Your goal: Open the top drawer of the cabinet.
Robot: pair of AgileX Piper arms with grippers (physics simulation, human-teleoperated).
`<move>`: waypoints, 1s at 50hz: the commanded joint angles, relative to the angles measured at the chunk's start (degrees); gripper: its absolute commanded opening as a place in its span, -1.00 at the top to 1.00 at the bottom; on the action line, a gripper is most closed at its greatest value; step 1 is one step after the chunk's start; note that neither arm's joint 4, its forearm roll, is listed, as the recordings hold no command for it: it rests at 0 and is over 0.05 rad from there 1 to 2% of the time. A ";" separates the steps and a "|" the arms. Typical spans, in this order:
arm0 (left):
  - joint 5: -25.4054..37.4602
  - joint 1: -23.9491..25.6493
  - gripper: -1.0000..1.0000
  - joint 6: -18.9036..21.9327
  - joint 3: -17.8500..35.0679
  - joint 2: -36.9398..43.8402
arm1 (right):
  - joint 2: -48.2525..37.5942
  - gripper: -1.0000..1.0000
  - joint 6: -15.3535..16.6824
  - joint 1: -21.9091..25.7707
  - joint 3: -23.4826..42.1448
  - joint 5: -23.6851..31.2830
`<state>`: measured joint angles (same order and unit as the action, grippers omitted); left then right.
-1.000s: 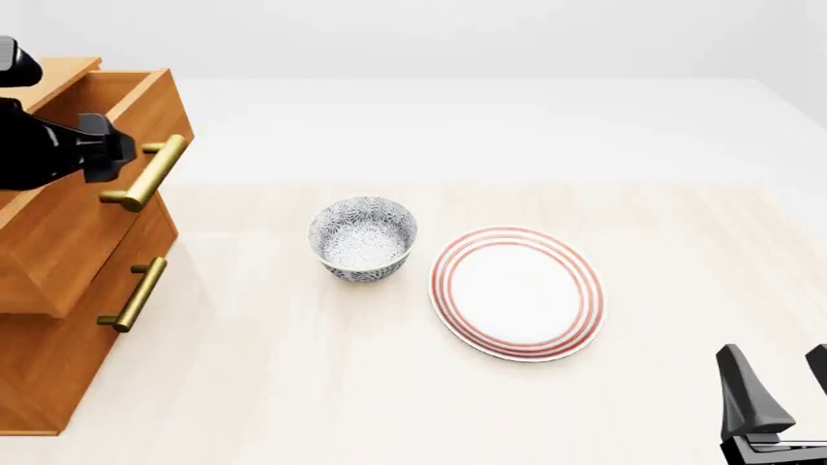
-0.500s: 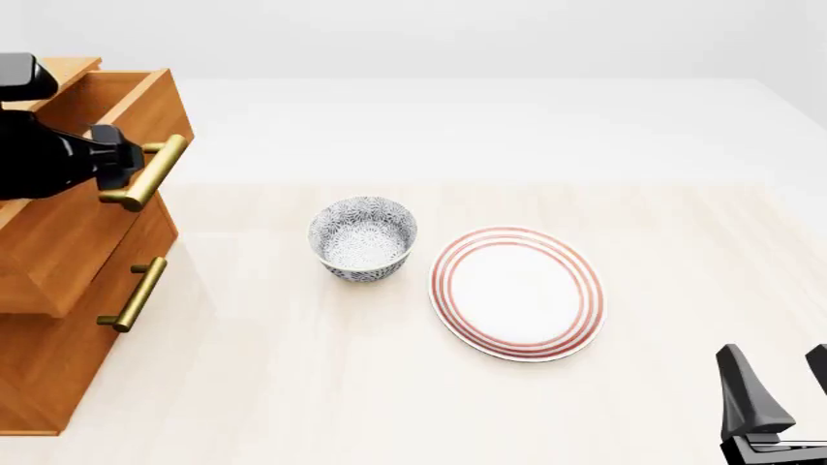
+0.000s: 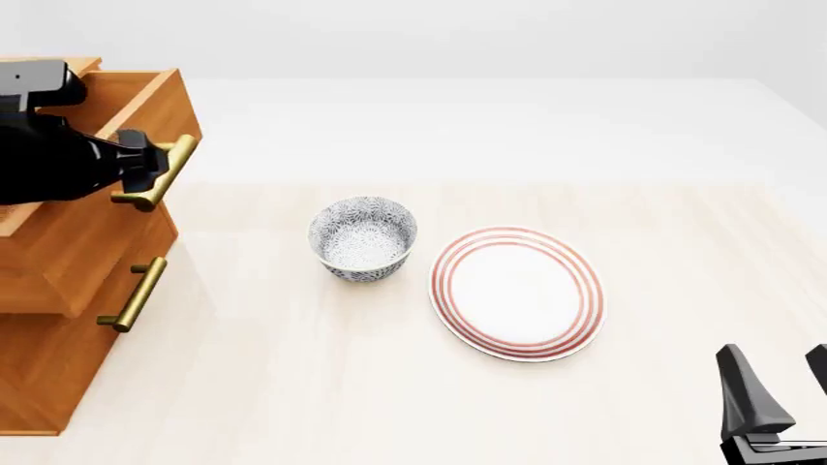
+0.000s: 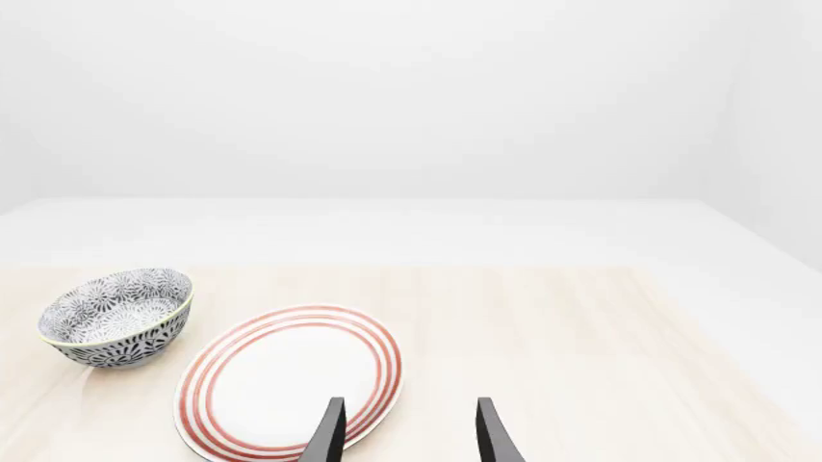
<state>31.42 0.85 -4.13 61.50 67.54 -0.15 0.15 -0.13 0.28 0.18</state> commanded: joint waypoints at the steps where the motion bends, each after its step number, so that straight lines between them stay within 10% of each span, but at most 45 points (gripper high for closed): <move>1: -0.10 2.48 -1.00 -0.05 -0.26 1.03 | 0.01 -1.00 0.00 0.00 0.00 -0.01; 50: -0.13 10.16 -1.00 -0.93 -0.68 1.28 | 0.00 -1.00 0.00 0.00 0.00 0.00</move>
<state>31.48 8.48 -7.05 61.84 67.73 -0.15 0.15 -0.14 0.28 0.18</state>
